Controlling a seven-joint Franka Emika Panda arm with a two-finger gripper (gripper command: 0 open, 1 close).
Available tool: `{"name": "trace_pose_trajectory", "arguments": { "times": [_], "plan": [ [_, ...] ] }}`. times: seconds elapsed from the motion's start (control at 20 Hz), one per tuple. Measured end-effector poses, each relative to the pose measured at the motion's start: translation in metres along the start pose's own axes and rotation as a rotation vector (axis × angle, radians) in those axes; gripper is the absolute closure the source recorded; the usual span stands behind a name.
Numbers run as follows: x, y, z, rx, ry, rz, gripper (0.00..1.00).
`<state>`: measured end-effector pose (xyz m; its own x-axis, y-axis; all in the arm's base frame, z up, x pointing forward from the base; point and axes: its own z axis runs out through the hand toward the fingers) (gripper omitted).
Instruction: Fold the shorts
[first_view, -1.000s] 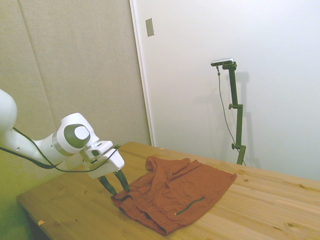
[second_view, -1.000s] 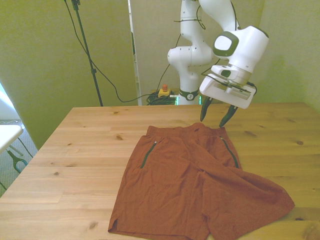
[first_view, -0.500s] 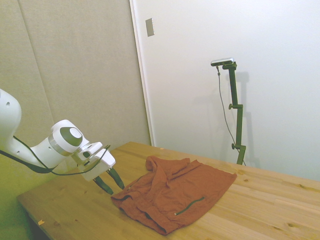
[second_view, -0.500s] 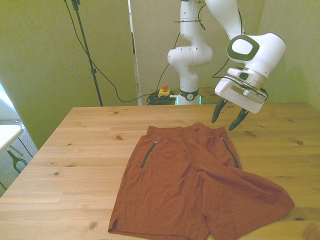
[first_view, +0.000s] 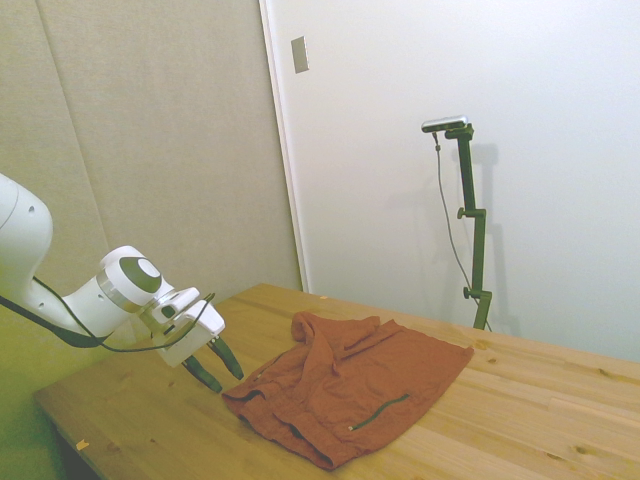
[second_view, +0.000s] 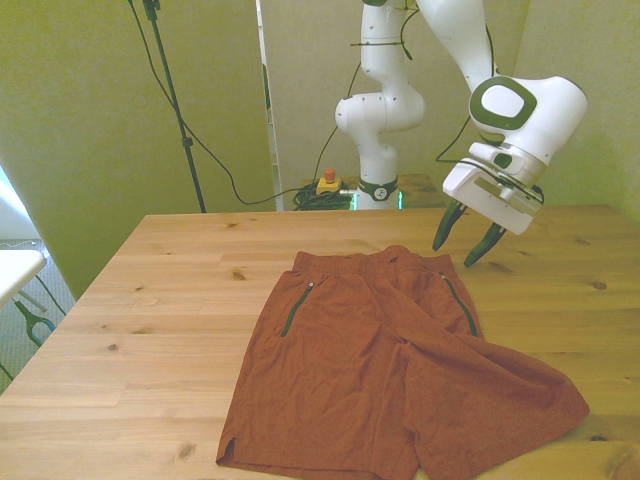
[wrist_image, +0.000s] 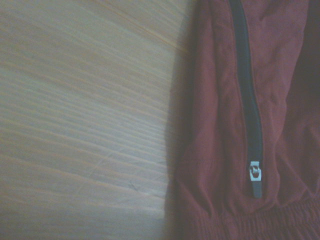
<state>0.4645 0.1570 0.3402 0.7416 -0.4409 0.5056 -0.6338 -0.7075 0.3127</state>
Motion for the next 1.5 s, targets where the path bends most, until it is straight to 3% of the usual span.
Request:
{"name": "trace_pose_trajectory", "arguments": {
  "times": [0.05,0.1,1.5],
  "plan": [
    [0.000,0.001,0.002,-0.006,-0.002,0.003,0.00],
    [0.001,0.001,0.005,-0.010,-0.005,0.006,1.00],
    [-0.006,0.001,0.026,-0.033,-0.029,0.025,1.00]
  ]
}}
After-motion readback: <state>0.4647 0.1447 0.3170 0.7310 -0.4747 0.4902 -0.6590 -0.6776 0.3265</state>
